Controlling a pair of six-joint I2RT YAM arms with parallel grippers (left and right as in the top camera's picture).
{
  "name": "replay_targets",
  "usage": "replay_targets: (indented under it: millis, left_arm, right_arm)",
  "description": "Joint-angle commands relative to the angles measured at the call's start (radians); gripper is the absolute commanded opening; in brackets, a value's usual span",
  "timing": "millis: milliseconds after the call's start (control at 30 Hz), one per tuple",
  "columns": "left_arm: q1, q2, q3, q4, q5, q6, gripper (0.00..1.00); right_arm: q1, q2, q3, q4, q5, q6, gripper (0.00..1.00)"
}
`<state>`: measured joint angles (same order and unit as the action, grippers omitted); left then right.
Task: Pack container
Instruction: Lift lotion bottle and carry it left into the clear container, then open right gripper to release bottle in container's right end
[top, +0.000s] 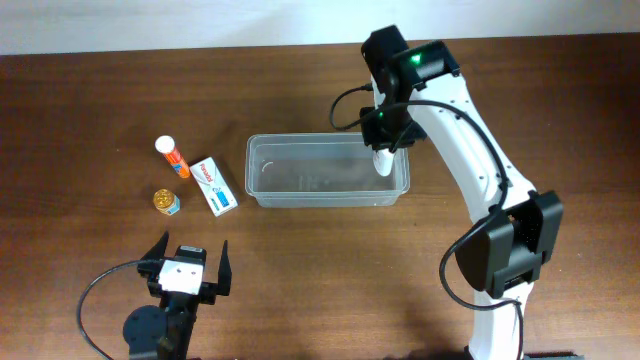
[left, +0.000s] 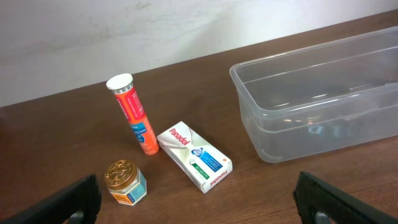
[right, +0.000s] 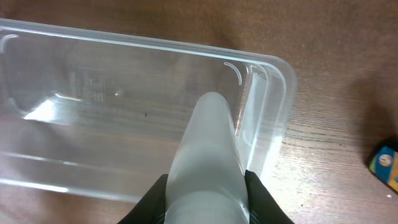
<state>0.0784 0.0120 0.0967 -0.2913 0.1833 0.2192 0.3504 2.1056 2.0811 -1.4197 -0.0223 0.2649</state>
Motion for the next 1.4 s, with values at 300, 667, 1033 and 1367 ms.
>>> replay_targets:
  millis: [300,667,1033,1367]
  left_arm:
    - [0.005,-0.007,-0.005,0.000,-0.004,-0.006,0.99]
    - [0.005,-0.007,-0.005,0.000,-0.004,-0.006,0.99]
    - [0.005,-0.007,-0.005,0.001,-0.004,-0.006,0.99]
    - [0.005,-0.007,-0.005,0.000,-0.004,-0.006,0.99]
  right_arm:
    - [0.003,-0.033,-0.161,0.201,0.020,0.119,0.05]
    - [0.003,-0.031,-0.240,0.295,0.047,0.137,0.05]
    - [0.002,-0.024,-0.246,0.310,0.050,0.136,0.06]
    - [0.002,-0.022,-0.247,0.309,0.050,0.133,0.23]
